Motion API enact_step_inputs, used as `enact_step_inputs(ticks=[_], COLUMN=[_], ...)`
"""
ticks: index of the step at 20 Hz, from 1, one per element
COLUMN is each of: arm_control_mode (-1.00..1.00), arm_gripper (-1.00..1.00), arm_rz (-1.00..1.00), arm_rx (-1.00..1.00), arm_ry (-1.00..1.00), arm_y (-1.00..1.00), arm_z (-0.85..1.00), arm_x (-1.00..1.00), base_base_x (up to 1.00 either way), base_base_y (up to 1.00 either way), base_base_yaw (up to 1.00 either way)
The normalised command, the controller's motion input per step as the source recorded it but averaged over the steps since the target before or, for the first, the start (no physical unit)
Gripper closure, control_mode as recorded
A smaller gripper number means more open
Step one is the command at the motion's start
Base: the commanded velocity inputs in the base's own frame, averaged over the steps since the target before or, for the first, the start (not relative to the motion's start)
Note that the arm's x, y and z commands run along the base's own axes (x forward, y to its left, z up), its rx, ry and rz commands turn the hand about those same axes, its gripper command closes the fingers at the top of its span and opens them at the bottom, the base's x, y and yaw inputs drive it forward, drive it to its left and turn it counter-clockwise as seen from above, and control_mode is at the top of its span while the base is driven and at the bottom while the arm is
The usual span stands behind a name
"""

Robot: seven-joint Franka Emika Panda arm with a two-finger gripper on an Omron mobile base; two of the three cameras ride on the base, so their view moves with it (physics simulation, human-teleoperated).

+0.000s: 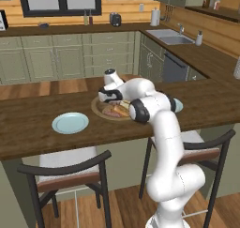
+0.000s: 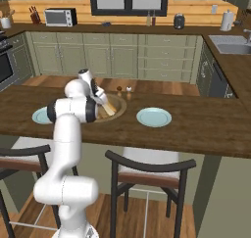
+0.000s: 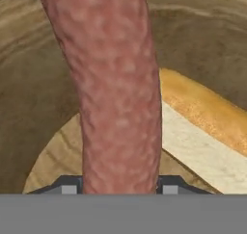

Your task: Place one bun and one sausage from the bowl on each plate.

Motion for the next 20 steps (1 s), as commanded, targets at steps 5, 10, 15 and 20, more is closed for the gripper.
enact_step_inputs(ticks=[5,10,15,20], arm_control_mode=[-1.0,-1.0,-1.0,-1.0], arm_gripper=[1.0,1.0,1.0,1.0], arm_rz=[-0.01,0.09,0.29,0.19], arm_rx=[0.0,0.0,0.07,0.07], arm_ry=[-0.08,-0.01,0.21,0.36], arm_y=[0.0,0.43,0.06,0.71], arm_z=[1.0,0.92,0.28,0.08], arm_x=[-0.72,-1.0,-1.0,-0.7], base_base_x=[0.0,0.0,0.0,0.0], base_base_y=[0.0,0.0,0.0,0.0], base_base_yaw=[0.0,0.0,0.0,0.0])
